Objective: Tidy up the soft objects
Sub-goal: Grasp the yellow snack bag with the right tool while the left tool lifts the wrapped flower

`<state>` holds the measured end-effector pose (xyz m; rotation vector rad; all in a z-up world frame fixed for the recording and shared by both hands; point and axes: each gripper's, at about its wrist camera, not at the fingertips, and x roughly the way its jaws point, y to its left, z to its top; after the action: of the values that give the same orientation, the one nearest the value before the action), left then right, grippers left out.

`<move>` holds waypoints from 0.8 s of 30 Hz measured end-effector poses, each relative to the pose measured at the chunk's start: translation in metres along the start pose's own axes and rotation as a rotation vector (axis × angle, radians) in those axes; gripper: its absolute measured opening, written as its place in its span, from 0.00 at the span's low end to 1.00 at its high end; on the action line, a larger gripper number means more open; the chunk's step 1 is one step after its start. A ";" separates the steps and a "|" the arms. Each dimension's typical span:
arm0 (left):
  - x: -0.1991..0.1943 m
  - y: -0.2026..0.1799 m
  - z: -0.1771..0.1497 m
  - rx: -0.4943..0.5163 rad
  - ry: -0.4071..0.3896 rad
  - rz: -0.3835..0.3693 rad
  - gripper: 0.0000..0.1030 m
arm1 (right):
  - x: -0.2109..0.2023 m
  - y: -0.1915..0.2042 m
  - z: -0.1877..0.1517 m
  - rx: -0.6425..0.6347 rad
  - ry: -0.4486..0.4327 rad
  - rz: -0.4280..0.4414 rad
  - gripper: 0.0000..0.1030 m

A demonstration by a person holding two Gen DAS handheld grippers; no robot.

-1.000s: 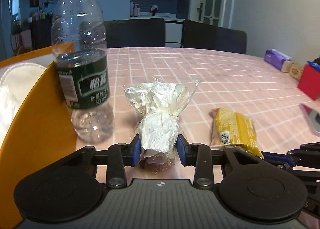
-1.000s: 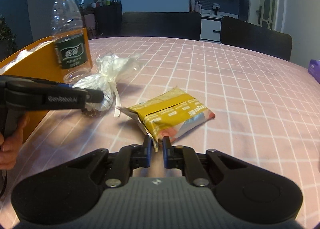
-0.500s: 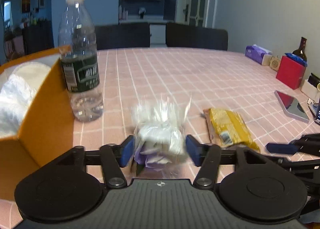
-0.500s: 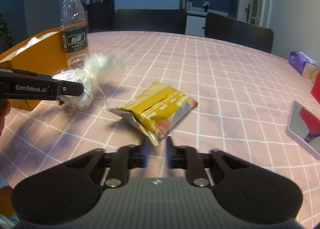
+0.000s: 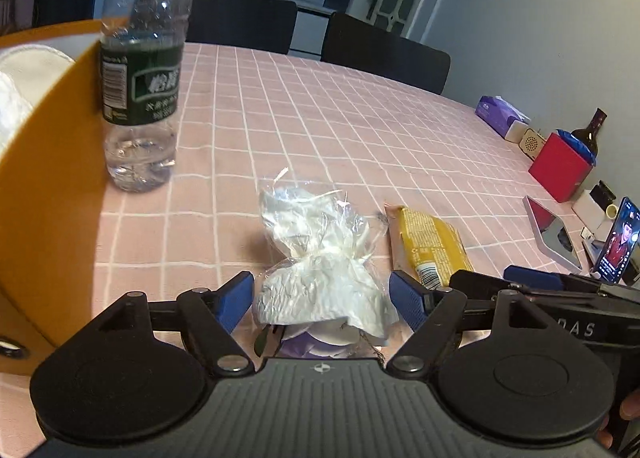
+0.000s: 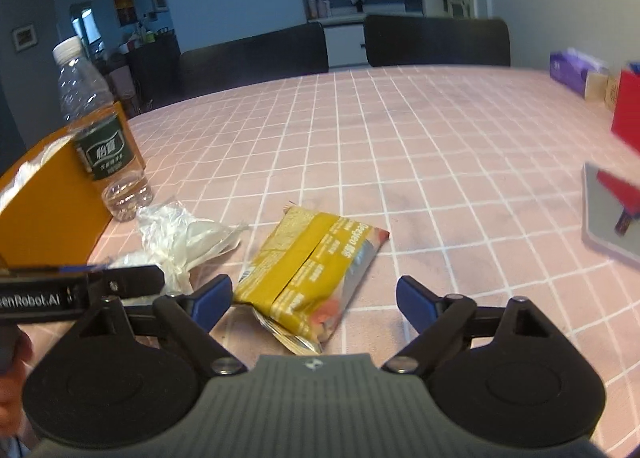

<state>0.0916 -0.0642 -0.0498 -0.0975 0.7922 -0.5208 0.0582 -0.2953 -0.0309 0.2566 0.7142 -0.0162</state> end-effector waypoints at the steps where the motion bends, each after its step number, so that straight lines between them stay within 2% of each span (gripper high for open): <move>1: 0.004 -0.001 0.000 0.003 0.007 -0.007 0.88 | 0.003 0.000 0.003 0.019 0.010 0.009 0.85; 2: 0.008 -0.002 0.000 0.003 0.014 -0.010 0.84 | 0.006 -0.001 0.005 0.033 0.016 0.012 0.84; 4: 0.015 0.000 0.000 -0.017 0.033 -0.005 0.83 | 0.013 -0.001 0.007 0.043 0.032 -0.008 0.84; 6: 0.021 0.003 -0.001 -0.036 0.053 -0.018 0.73 | 0.021 -0.003 0.008 0.060 0.054 -0.004 0.86; 7: 0.021 0.002 -0.002 -0.028 0.038 -0.008 0.67 | 0.024 -0.004 0.008 0.067 0.066 0.002 0.86; 12: 0.018 0.006 -0.003 -0.027 0.007 0.003 0.57 | 0.036 0.008 0.005 0.020 0.081 -0.004 0.86; 15: 0.016 0.004 -0.005 0.026 -0.013 0.043 0.59 | 0.038 0.017 0.000 -0.039 0.070 -0.028 0.86; 17: 0.014 0.004 -0.005 0.033 -0.027 0.043 0.72 | 0.039 0.022 -0.004 -0.081 0.061 -0.047 0.86; 19: 0.012 0.007 -0.007 0.029 -0.054 0.031 0.79 | 0.039 0.026 -0.008 -0.125 0.049 -0.070 0.83; 21: 0.012 0.008 -0.006 0.016 -0.062 0.027 0.80 | 0.038 0.029 -0.012 -0.164 0.037 -0.095 0.76; 24: 0.016 0.009 -0.006 0.000 -0.058 0.031 0.80 | 0.035 0.029 -0.015 -0.193 0.024 -0.101 0.72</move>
<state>0.1003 -0.0635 -0.0663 -0.1001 0.7358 -0.4864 0.0784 -0.2608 -0.0581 0.0365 0.7472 -0.0397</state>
